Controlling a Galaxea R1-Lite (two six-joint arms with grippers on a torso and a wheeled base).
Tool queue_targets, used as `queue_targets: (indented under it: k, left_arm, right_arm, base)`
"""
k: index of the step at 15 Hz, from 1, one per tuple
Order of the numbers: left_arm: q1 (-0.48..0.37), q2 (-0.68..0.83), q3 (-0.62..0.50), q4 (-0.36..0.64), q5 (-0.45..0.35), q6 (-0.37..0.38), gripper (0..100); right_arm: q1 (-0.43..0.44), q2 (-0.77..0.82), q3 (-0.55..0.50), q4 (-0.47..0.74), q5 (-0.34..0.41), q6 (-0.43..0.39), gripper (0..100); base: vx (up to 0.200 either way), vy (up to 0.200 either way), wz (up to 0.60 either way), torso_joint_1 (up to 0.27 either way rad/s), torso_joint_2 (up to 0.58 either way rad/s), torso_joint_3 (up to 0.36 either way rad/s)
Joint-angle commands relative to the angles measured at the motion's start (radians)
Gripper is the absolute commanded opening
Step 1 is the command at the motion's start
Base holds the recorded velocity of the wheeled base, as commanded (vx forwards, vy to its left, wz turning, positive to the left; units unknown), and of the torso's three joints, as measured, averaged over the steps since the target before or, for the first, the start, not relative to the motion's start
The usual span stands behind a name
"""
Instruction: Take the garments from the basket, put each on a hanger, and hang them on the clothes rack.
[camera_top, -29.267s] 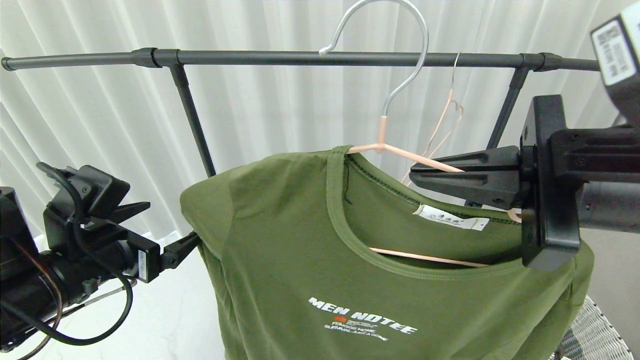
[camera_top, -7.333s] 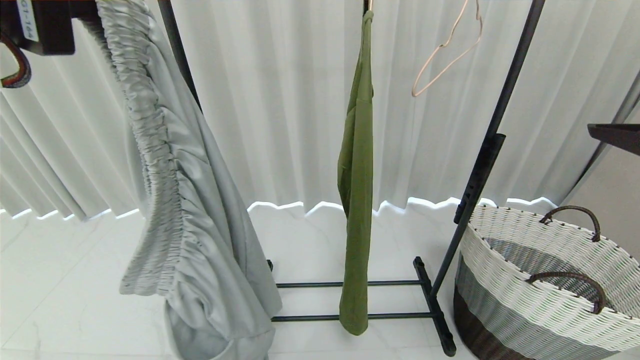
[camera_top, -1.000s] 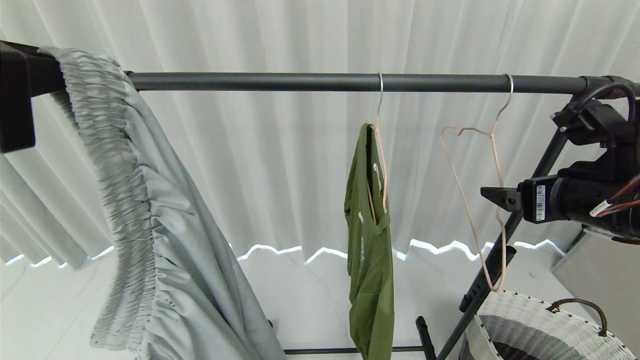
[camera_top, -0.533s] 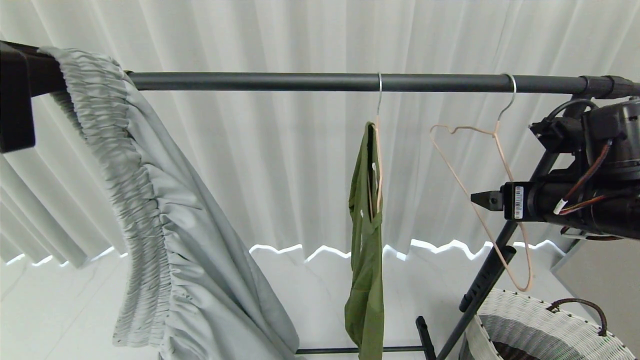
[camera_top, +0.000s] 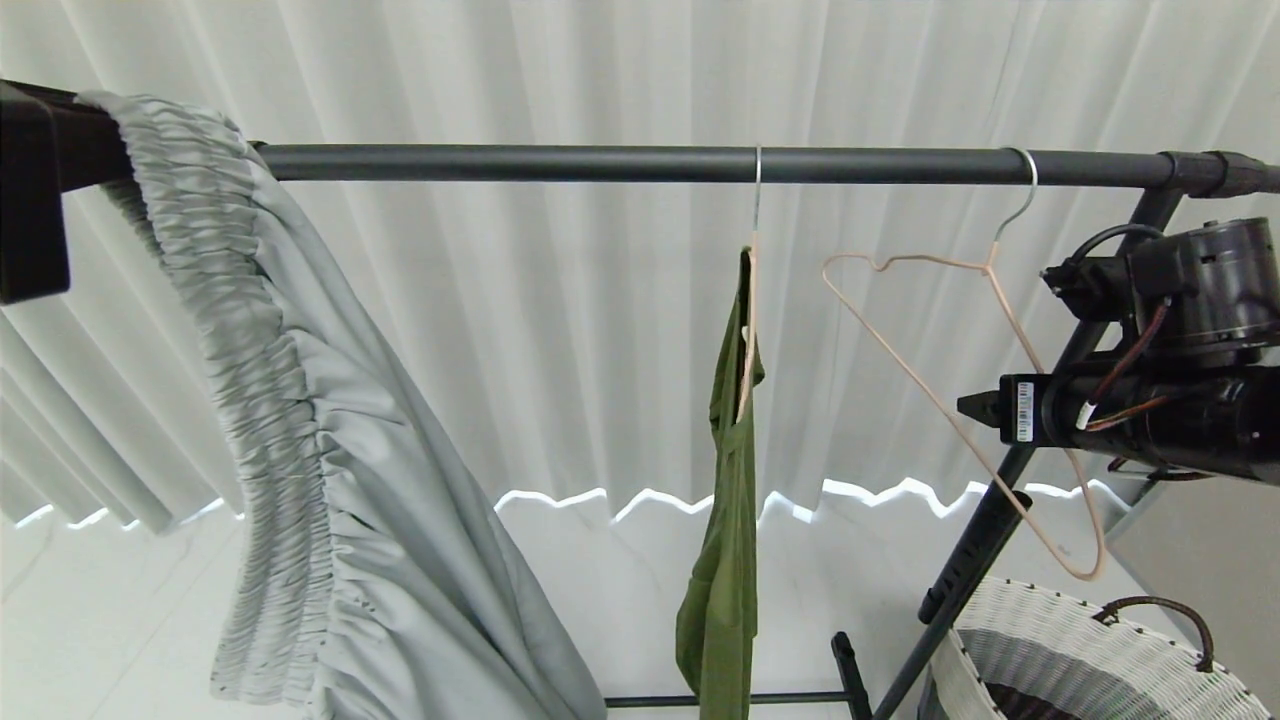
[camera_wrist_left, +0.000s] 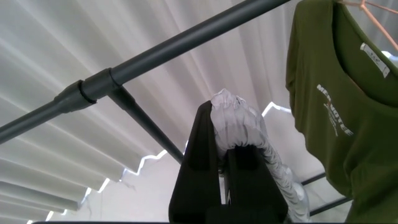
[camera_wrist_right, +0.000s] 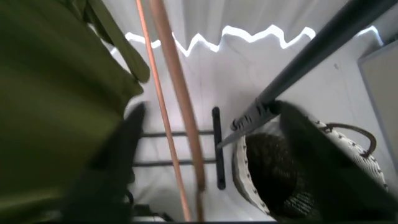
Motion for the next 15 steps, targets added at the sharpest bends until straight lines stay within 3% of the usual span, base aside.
queue_targets:
  k: [1, 9, 15]
  left_arm:
    - [-0.001, 0.0, -0.001, 0.0, 0.0, 0.0, 0]
    - [0.0, -0.001, -0.001, 0.0, 0.0, 0.0, 0]
    - [-0.001, -0.015, 0.019, 0.001, 0.0, 0.002, 0]
  right_arm:
    - [0.0, 0.011, -0.001, -0.002, 0.001, 0.0, 0]
    - [0.0, -0.02, -0.001, -0.004, 0.0, 0.003, 0]
    - [0.02, -0.129, 0.005, -0.027, 0.0, -0.011, 0]
  base:
    - [0.0, 0.0, 0.0, 0.0, 0.0, 0.0]
    - [0.0, 0.0, 0.0, 0.0, 0.0, 0.0]
    - [0.0, 0.0, 0.0, 0.0, 0.0, 0.0]
